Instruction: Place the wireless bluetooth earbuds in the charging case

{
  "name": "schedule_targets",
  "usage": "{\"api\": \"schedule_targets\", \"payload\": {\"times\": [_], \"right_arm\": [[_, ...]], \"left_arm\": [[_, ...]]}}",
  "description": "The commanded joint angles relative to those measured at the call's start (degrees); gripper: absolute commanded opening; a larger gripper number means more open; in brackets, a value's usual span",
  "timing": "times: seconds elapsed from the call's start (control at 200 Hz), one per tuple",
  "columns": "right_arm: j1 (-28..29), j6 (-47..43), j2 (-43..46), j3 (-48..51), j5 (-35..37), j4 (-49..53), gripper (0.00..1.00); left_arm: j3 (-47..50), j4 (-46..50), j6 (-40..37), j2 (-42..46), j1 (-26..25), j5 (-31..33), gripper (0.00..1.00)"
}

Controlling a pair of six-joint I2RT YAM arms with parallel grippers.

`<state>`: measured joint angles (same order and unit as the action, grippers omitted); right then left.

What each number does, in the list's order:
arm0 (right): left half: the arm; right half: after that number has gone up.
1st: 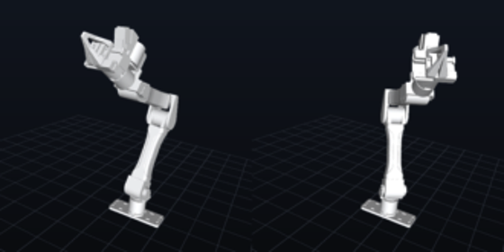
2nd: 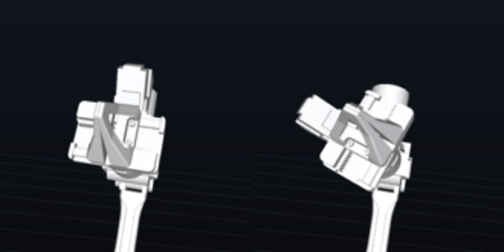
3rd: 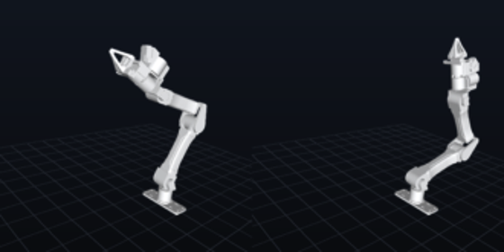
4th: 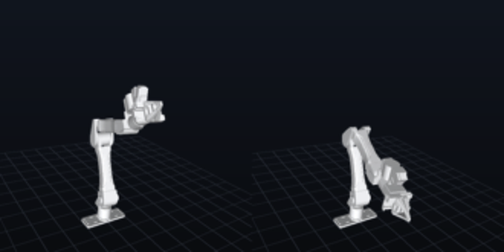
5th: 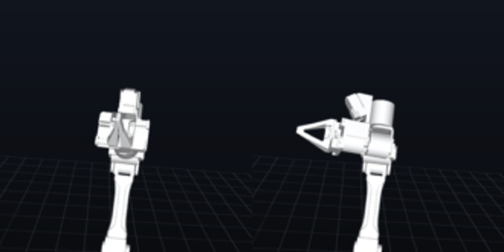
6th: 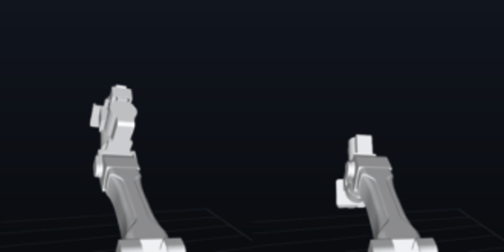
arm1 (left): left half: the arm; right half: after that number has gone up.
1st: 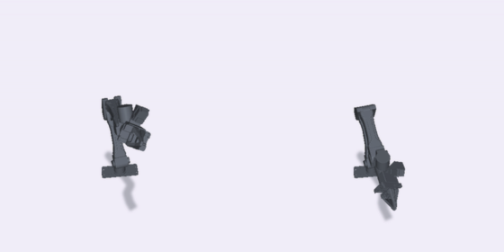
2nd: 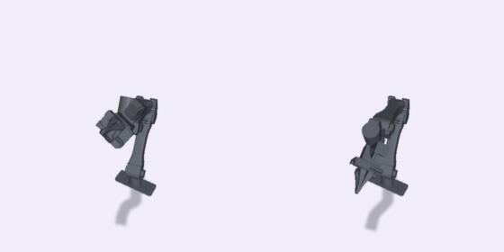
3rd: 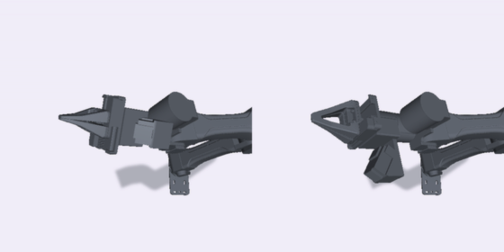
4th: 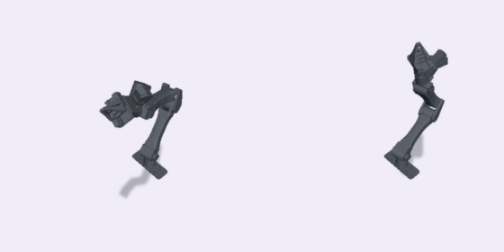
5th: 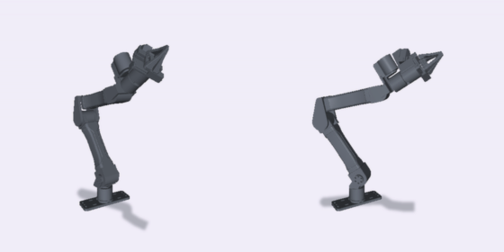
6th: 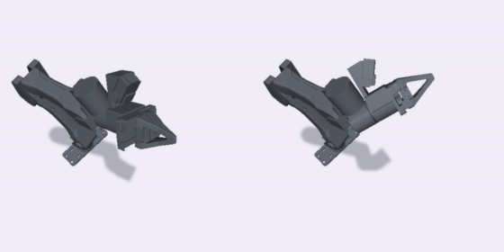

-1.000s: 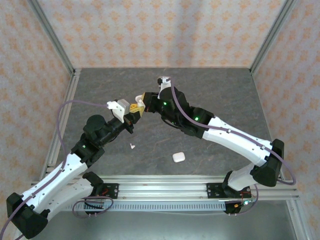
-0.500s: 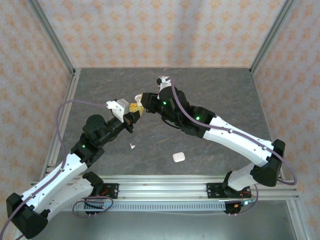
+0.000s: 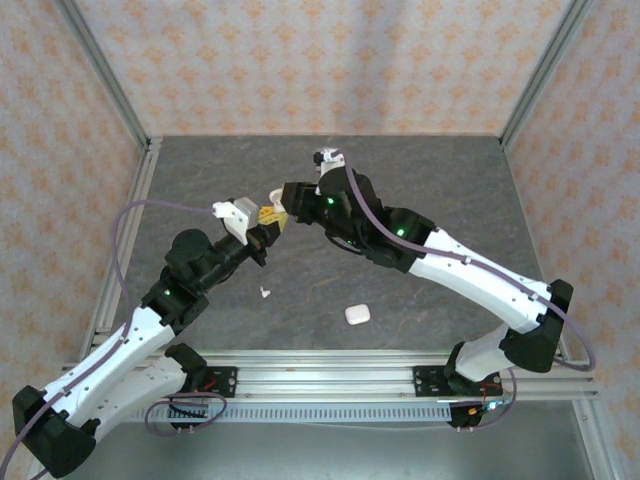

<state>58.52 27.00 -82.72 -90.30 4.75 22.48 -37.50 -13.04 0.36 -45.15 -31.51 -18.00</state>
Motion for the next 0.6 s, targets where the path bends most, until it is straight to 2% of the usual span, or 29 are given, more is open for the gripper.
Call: {"api": "schedule_targets", "payload": {"times": [0.0, 0.065, 0.23, 0.415, 0.595], "right_arm": [[-0.6, -4.6, 2.6, -5.3, 1.1, 6.2, 0.34], [-3.1, -4.7, 2.7, -7.1, -1.8, 9.4, 0.35], [-12.9, -1.7, 2.5, -8.1, -18.5, 13.4, 0.37], [-19.6, 5.2, 2.9, -2.2, -37.1, 6.5, 0.37], [-21.5, 10.6, 2.2, 1.9, -46.9, 0.0, 0.37]], "left_arm": [[-2.6, 1.4, -0.6, 1.3, 0.0, -2.4, 0.00], [-2.8, 2.5, -0.6, 1.9, 0.0, -3.7, 0.00], [-2.5, 3.9, -0.5, 3.6, 0.0, -7.6, 0.00], [-4.3, 5.9, 0.3, 2.5, 0.0, -14.4, 0.00], [-6.1, 6.8, 0.5, 0.2, 0.0, -18.4, 0.00]]}}
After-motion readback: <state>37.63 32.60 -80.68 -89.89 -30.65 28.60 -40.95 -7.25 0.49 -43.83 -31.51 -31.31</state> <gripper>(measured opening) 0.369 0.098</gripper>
